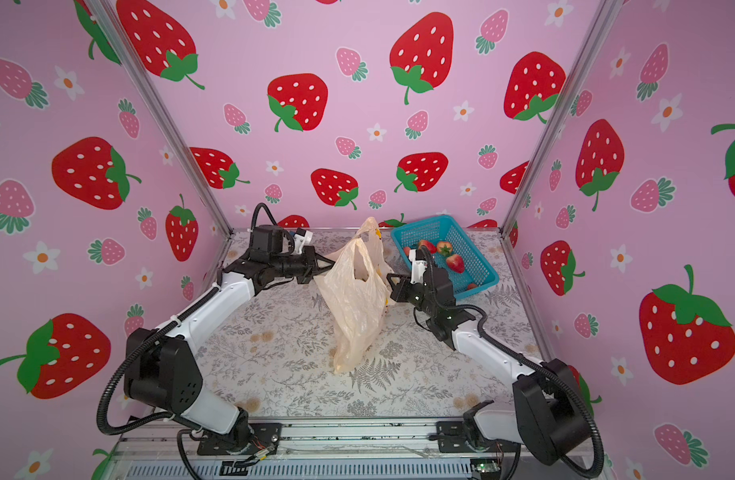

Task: Place the fake fruits into the plastic bag and tie a complex knot
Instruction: 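Withdraw the right gripper from the bag back toward the teal basket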

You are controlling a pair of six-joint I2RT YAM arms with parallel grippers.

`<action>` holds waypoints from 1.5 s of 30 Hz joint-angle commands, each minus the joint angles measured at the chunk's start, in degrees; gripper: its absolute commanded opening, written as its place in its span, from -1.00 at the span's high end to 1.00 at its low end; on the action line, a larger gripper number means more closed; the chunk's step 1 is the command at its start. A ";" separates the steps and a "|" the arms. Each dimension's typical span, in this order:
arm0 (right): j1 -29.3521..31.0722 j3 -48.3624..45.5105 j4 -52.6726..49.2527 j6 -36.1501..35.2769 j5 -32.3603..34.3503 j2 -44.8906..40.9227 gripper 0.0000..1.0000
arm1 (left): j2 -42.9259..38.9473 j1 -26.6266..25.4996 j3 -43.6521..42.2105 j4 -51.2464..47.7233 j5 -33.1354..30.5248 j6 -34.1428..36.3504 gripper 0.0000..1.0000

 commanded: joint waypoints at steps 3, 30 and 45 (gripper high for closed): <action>2.67 0.16 2.42 0.24 1.16 0.36 1.00 | -1.46 0.84 4.72 -3.26 0.76 1.32 1.00; 5.73 -9.41 -6.41 -14.08 18.55 -11.02 0.16 | -0.26 0.50 7.29 -14.68 -0.45 16.97 1.00; -6.83 5.53 -16.95 -24.15 19.30 -6.86 -0.55 | -1.50 0.00 2.75 -11.00 -0.02 16.74 1.00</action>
